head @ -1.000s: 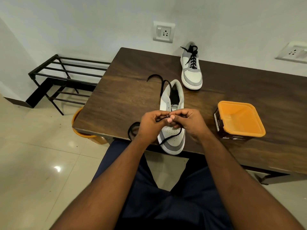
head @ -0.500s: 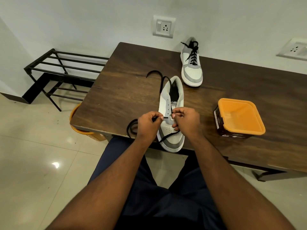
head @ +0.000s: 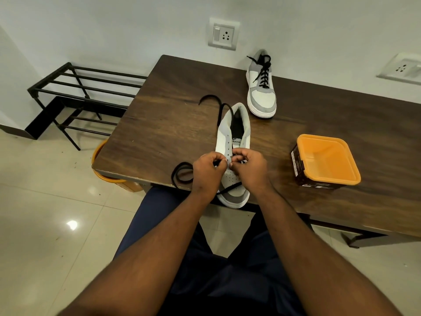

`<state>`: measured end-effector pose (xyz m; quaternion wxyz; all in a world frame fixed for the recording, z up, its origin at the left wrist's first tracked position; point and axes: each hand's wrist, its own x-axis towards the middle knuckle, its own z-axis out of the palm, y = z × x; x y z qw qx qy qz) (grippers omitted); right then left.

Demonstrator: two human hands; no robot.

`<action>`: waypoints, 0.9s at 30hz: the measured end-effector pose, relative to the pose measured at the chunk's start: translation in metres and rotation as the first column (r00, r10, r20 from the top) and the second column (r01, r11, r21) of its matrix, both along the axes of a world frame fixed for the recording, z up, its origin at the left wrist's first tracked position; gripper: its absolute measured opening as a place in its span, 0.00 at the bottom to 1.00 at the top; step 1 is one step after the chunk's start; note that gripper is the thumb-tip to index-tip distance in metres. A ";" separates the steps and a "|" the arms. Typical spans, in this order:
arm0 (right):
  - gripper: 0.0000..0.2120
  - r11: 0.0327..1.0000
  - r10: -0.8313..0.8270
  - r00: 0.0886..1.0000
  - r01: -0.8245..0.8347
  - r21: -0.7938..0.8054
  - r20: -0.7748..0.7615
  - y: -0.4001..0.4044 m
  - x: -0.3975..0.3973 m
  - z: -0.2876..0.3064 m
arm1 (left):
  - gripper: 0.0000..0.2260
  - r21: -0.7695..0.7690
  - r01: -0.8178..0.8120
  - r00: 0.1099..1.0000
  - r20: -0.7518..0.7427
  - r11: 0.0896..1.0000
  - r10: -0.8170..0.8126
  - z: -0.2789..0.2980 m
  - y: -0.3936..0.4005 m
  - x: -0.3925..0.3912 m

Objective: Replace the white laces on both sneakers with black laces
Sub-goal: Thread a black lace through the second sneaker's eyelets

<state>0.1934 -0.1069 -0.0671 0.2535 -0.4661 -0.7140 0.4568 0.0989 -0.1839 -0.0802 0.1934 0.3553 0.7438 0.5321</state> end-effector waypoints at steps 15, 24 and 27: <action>0.18 0.984 0.168 0.965 -0.153 -0.089 0.202 0.015 0.000 0.025 | 0.27 -0.576 0.310 0.591 -0.506 0.756 -0.628 0.029 0.035 -0.057; 0.10 0.910 0.363 0.797 -0.414 -0.001 0.482 0.037 -0.013 0.031 | 0.13 -0.199 0.453 0.819 -0.292 0.869 -0.494 0.009 0.031 -0.066; 0.10 0.869 0.395 0.683 -0.495 -0.008 0.615 0.042 -0.021 0.038 | 0.13 -0.198 0.437 0.836 -0.271 0.877 -0.478 0.008 0.034 -0.067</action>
